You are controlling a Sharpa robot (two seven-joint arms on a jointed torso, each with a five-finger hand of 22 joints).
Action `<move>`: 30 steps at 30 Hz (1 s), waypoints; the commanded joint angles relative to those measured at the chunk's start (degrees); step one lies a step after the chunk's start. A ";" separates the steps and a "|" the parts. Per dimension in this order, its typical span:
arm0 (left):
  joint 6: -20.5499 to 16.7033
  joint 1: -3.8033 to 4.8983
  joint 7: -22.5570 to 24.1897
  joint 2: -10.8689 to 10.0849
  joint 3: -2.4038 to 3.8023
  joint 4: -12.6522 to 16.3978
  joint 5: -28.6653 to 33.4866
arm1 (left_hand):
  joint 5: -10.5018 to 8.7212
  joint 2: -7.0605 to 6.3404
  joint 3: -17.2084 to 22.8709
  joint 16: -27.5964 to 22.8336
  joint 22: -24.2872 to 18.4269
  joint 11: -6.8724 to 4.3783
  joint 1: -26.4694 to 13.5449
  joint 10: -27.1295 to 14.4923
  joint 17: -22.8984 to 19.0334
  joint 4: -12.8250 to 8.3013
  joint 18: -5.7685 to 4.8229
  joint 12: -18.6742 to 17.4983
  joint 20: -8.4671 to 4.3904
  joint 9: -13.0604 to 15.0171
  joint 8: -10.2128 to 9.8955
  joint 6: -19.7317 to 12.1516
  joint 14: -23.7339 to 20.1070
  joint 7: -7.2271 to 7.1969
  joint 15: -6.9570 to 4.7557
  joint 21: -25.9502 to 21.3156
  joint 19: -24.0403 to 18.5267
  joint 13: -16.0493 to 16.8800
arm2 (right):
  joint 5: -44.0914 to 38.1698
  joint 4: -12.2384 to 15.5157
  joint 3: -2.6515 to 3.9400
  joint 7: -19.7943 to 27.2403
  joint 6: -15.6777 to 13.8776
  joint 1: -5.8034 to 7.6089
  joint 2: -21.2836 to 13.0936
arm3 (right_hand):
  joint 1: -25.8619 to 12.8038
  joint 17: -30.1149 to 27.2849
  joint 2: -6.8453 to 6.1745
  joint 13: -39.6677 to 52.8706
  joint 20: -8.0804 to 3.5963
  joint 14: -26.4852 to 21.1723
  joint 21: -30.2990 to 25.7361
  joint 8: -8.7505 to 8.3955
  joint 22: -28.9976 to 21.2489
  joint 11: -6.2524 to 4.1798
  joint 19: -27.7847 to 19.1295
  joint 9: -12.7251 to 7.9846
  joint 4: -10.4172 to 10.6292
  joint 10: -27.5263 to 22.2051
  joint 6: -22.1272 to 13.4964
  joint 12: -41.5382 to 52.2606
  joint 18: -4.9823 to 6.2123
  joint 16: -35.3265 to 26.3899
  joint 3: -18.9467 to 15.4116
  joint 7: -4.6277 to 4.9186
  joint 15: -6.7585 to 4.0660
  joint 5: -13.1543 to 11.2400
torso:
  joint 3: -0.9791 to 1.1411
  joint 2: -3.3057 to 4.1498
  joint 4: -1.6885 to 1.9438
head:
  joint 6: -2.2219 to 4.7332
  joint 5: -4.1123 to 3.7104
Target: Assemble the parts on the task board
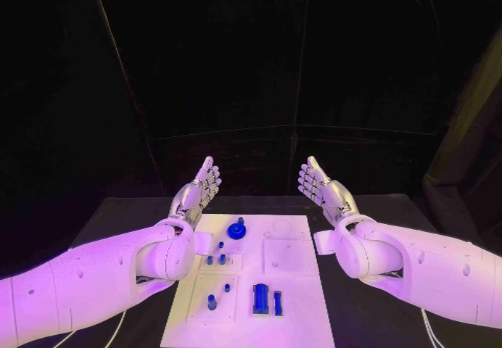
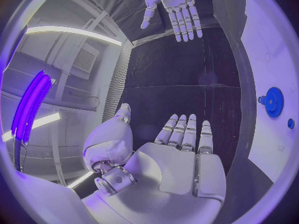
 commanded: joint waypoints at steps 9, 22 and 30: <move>-12.26 -0.80 0.11 -1.00 1.27 3.93 -2.96 | -0.43 0.05 -0.56 -0.64 -0.61 -0.57 -12.54 -8.33 -0.11 -0.08 -2.14 -0.39 -5.47 -0.14 -0.26 -8.89 -8.50 -0.74 -1.30 -0.22 -8.31 -0.11 | 5.02 2.51 -0.05 3.09 -9.17 -0.07 -0.90 | -13.48 -0.13 -0.08 -0.10 -5.72 -10.74 -1.13 -0.44 -0.14 -1.32 -8.80 -0.14 0.00 -10.41 -9.29 -0.42 -5.69 -0.25 1.26 -0.88 -0.81 -0.76 | 0.02 -0.01 0.02 | 0.02 0.00; -12.26 -0.80 0.11 -1.00 1.27 3.93 -2.96 | -0.43 0.05 -0.56 -0.64 -0.61 -0.57 -17.35 -11.47 -0.11 -0.08 -2.14 -0.39 -5.47 -0.14 -0.26 -12.23 -11.68 -0.74 -1.30 -0.22 -8.31 -0.11 | 5.02 2.51 -0.05 3.09 -9.17 -0.07 -0.90 | -18.56 -0.13 -0.08 -0.10 -5.72 -14.80 -1.13 -0.44 -0.14 -1.32 -12.10 -0.14 0.00 -14.35 -12.72 -0.42 -5.69 -0.25 1.26 -0.88 -0.81 -0.76 | 0.02 -0.01 0.02 | 0.02 0.00; -12.26 -0.80 0.11 -1.00 1.27 3.93 -2.96 | -0.43 0.05 -0.56 -0.64 -0.61 -0.57 -24.27 -16.17 -0.11 -0.08 -2.14 -0.39 -5.47 -0.14 -0.26 -17.23 -16.44 -0.74 -1.30 -0.22 -8.31 -0.11 | 5.02 2.51 -0.05 3.09 -9.17 -0.07 -0.90 | -26.11 -0.13 -0.08 -0.10 -5.72 -20.77 -1.13 -0.44 -0.14 -1.32 -17.24 -0.14 0.00 -20.12 -17.94 -0.42 -5.69 -0.25 1.26 -0.88 -0.81 -0.76 | 0.02 -0.01 0.02 | 0.02 0.00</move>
